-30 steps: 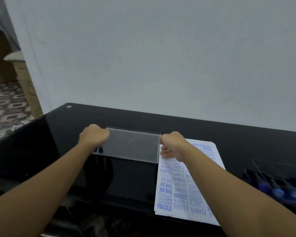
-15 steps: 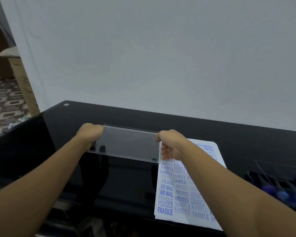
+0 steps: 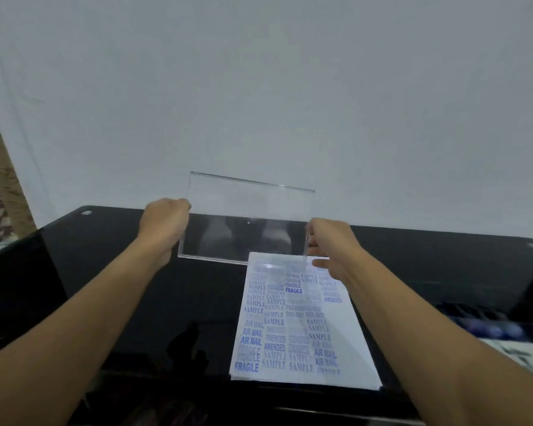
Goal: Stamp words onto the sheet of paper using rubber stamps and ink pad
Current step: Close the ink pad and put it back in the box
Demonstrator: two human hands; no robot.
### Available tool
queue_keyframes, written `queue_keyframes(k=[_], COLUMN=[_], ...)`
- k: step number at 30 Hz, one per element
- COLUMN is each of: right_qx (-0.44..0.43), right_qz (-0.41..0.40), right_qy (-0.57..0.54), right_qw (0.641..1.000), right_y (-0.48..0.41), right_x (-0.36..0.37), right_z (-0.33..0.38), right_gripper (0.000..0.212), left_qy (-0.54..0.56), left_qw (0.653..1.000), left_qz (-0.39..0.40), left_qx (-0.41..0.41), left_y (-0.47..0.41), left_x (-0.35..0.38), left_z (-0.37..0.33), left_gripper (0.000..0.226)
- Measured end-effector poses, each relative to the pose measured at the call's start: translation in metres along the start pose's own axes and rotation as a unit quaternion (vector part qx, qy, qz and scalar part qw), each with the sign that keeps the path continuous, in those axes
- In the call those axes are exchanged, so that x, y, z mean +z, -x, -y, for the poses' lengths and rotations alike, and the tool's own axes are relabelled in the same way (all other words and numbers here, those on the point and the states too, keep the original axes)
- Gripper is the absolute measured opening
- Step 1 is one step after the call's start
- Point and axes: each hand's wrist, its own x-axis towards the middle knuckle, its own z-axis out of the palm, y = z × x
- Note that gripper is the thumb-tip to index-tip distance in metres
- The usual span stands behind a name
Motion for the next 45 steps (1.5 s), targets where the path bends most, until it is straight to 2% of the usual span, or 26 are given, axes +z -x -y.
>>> queue_keyframes(k=[4, 7, 9, 11, 15, 18, 22, 30, 33, 36, 40, 43, 45], right_qx=[-0.022, -0.036, -0.043, -0.052, -0.069, -0.066, -0.077, -0.035, -0.008, 0.021, 0.053, 0.061, 0.058], right_qz=[-0.071, -0.114, -0.127, -0.137, -0.144, -0.166, -0.176, -0.217, -0.250, -0.274, -0.255, -0.285, -0.282], right_qy=[-0.065, -0.127, -0.164, -0.187, -0.185, -0.135, -0.069, -0.072, -0.040, -0.003, 0.059, 0.081, 0.092], right_qw=[0.995, 0.985, 0.977, 0.971, 0.970, 0.975, 0.979, 0.973, 0.967, 0.962, 0.964, 0.953, 0.953], right_y=[0.005, 0.008, 0.009, 0.014, 0.023, 0.026, 0.024, 0.028, 0.033, 0.035, 0.027, 0.023, 0.022], right_x=[-0.051, -0.090, -0.114, -0.138, -0.172, -0.192, -0.221, -0.281, -0.302, -0.324, -0.339, -0.343, -0.343], right_z=[0.007, 0.010, 0.011, 0.010, 0.007, 0.003, -0.007, -0.035, -0.046, -0.061, -0.083, -0.093, -0.096], right_gripper=[0.027, 0.031, 0.027, 0.020, 0.008, 0.001, 0.008, 0.014, 0.011, 0.011, 0.018, 0.013, 0.018], left_qy=[0.130, 0.237, 0.303, 0.347, 0.382, 0.335, 0.258, 0.181, 0.123, 0.049, -0.021, -0.042, -0.053], left_qw=[0.988, 0.962, 0.939, 0.919, 0.895, 0.911, 0.932, 0.937, 0.945, 0.960, 0.971, 0.973, 0.973], left_qz=[0.071, 0.110, 0.125, 0.140, 0.170, 0.182, 0.212, 0.264, 0.277, 0.267, 0.239, 0.225, 0.223], left_qx=[-0.035, -0.075, -0.100, -0.122, -0.156, -0.157, -0.138, -0.141, -0.120, -0.071, -0.021, -0.002, 0.006], left_y=[0.030, 0.052, 0.064, 0.078, 0.094, 0.106, 0.131, 0.191, 0.207, 0.225, 0.244, 0.250, 0.252], left_x=[0.025, 0.045, 0.059, 0.075, 0.096, 0.107, 0.122, 0.166, 0.193, 0.218, 0.233, 0.241, 0.245], left_z=[-0.017, -0.027, -0.034, -0.040, -0.042, -0.042, -0.042, -0.047, -0.041, -0.031, -0.018, -0.012, -0.009], left_gripper=[0.021, 0.028, 0.028, 0.019, 0.004, 0.009, 0.014, 0.006, 0.005, 0.011, 0.013, 0.017, 0.018])
